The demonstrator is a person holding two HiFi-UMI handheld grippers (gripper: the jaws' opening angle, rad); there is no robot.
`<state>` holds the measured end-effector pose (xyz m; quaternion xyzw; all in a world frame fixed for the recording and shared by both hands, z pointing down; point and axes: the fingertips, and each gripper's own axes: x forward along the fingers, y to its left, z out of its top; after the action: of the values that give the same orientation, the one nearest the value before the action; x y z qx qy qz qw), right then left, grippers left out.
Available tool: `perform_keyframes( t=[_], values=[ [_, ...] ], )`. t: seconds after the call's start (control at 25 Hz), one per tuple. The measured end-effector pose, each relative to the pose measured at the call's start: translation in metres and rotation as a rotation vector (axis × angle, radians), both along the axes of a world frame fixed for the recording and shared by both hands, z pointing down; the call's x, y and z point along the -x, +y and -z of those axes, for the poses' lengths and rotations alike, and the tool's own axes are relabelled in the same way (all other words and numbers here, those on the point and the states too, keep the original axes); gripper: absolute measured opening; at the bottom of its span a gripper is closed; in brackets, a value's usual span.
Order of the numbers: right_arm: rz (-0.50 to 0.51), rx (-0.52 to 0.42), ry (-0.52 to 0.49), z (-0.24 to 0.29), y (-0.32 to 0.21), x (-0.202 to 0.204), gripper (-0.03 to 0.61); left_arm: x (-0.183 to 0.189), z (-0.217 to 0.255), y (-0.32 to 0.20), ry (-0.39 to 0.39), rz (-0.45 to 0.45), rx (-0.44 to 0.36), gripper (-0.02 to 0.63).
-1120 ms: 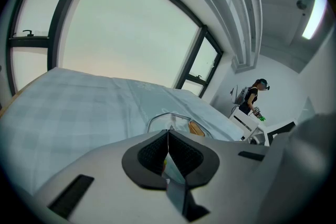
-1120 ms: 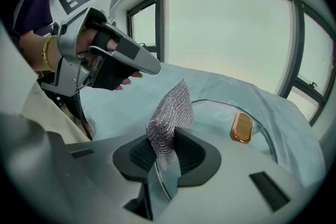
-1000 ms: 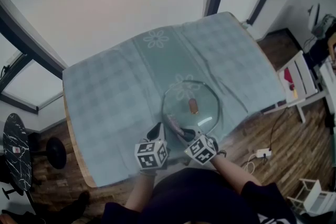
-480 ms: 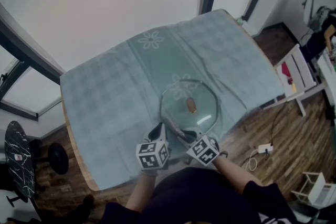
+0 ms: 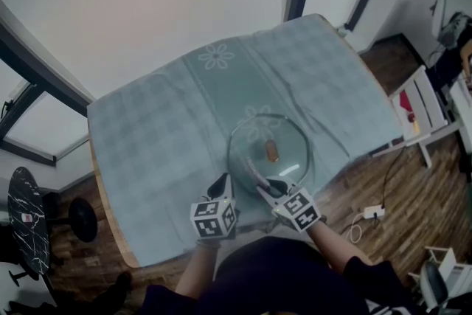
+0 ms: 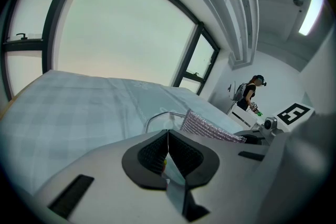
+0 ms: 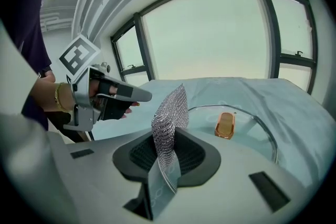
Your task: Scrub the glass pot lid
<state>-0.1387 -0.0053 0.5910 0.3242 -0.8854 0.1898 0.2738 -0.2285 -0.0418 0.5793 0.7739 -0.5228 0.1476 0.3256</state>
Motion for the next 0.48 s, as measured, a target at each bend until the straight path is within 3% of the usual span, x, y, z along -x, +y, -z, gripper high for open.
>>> perform_keyframes(
  t=[0.48],
  values=[
    [-0.006,-0.084,-0.074,0.048,-0.057,-0.043,0.081,-0.027,0.001,-0.017,0.006,0.078,0.007,0.003]
  ],
)
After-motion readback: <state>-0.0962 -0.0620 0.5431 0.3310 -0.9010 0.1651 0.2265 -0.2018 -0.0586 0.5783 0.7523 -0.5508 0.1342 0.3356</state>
